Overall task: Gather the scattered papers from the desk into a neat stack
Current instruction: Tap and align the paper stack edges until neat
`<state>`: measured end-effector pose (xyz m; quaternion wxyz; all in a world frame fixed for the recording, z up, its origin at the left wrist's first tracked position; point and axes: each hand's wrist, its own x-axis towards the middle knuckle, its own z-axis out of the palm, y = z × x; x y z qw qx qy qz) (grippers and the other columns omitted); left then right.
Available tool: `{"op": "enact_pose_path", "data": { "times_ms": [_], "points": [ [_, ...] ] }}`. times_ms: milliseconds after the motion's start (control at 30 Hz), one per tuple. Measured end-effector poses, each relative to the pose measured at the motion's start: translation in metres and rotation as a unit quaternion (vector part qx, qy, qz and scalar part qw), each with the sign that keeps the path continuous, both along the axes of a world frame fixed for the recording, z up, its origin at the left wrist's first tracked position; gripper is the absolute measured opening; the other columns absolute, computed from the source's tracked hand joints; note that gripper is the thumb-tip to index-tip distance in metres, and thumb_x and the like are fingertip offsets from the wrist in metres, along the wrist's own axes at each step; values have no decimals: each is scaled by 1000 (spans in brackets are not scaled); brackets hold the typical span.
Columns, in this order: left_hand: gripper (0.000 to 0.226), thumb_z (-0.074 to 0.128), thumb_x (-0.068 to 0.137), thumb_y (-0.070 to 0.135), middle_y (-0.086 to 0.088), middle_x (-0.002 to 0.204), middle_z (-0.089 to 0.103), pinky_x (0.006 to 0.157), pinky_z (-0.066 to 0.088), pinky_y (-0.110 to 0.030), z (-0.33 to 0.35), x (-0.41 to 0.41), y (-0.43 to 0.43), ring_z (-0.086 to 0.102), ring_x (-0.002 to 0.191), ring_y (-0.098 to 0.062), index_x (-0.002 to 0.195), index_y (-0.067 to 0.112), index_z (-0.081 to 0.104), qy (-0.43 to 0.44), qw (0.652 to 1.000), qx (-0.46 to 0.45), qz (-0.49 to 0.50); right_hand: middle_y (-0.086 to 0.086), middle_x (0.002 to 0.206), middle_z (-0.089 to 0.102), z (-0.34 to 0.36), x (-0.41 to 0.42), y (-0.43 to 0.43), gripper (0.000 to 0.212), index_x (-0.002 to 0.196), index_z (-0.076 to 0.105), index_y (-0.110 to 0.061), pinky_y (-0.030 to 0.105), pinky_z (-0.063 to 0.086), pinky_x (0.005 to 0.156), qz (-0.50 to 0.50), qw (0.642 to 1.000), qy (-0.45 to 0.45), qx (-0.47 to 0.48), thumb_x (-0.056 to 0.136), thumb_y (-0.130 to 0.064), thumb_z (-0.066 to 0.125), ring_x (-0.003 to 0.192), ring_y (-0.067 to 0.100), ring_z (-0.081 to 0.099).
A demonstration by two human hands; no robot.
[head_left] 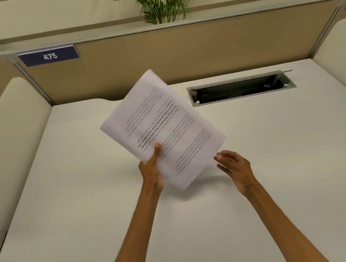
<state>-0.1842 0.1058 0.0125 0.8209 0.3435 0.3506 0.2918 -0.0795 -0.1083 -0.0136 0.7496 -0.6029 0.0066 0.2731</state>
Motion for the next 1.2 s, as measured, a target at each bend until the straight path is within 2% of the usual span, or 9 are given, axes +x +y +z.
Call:
{"op": "enact_pose_path", "data": {
  "times_ms": [67, 133, 233, 333, 500, 600, 700, 800, 1200],
  "points": [
    [37, 76, 85, 15, -1, 121, 73, 97, 53, -44, 3, 5, -7, 69, 112, -20, 121, 15, 66, -28, 999, -40, -9, 1, 118, 73, 8, -7, 17, 64, 119, 67, -26, 38, 49, 97, 17, 998, 33, 45, 65, -54, 82, 110, 17, 67],
    [44, 75, 85, 14, -4, 127, 70, 97, 53, -46, 4, 10, -13, 67, 115, -22, 127, 15, 63, -50, 997, -60, -13, 2, 117, 70, 15, -15, 31, 39, 122, 64, -27, 38, 46, 96, 24, 984, 121, 126, 88, -46, 61, 106, 19, 64],
    [39, 74, 86, 10, -4, 124, 71, 90, 58, -43, 5, 12, -15, 71, 108, -19, 123, 17, 65, -37, 998, -57, 6, 4, 111, 69, 19, -20, 38, 38, 125, 62, -23, 38, 50, 89, 10, 959, 180, 220, 92, -41, 52, 102, 22, 63],
    [28, 76, 85, 8, 2, 114, 74, 82, 61, -37, 2, 8, -15, 74, 93, -11, 108, 21, 69, -5, 999, -36, 20, 4, 133, 64, 24, -19, 46, 43, 139, 51, -22, 44, 49, 98, 41, 970, 128, 204, 99, -36, 48, 121, 25, 61],
    [42, 70, 88, 2, -6, 127, 69, 97, 54, -45, 0, 0, 3, 67, 115, -23, 128, 10, 63, -47, 999, 3, 25, 3, 110, 75, 32, -11, 61, 30, 112, 68, -15, 30, 59, 75, 13, 997, 19, 76, 86, 0, 68, 103, 23, 70],
    [46, 63, 88, -5, -10, 133, 64, 98, 54, -38, 3, -27, 57, 64, 120, -25, 134, 3, 58, -74, 995, 68, 11, 6, 109, 76, 43, 11, 51, 32, 112, 69, -11, 35, 60, 80, 45, 997, -39, 38, 84, 2, 69, 97, 23, 73],
    [56, 91, 63, 26, -6, 107, 77, 82, 61, -31, 15, -65, 106, 74, 94, -21, 112, 9, 70, 17, 975, 195, -108, 8, 109, 76, 50, 35, 33, 34, 114, 70, -10, 37, 61, 78, 85, 992, -97, -19, 82, -1, 72, 96, 27, 73],
    [75, 96, 43, 43, -1, 103, 79, 75, 62, -31, 19, -70, 110, 75, 93, -21, 108, 13, 73, 138, 917, 305, -217, 0, 96, 78, 53, 38, 35, 25, 100, 73, -15, 28, 60, 70, 102, 984, -140, -36, 80, 2, 74, 87, 21, 74],
    [33, 88, 65, 12, 23, 80, 76, 65, 59, -17, 10, -50, 88, 74, 76, -3, 92, 24, 72, 141, 910, 358, -157, 8, 80, 75, 29, 28, 43, 10, 79, 75, 0, 40, 58, 71, 14, 988, -154, -18, 72, 5, 80, 73, 23, 67]
  ]
}}
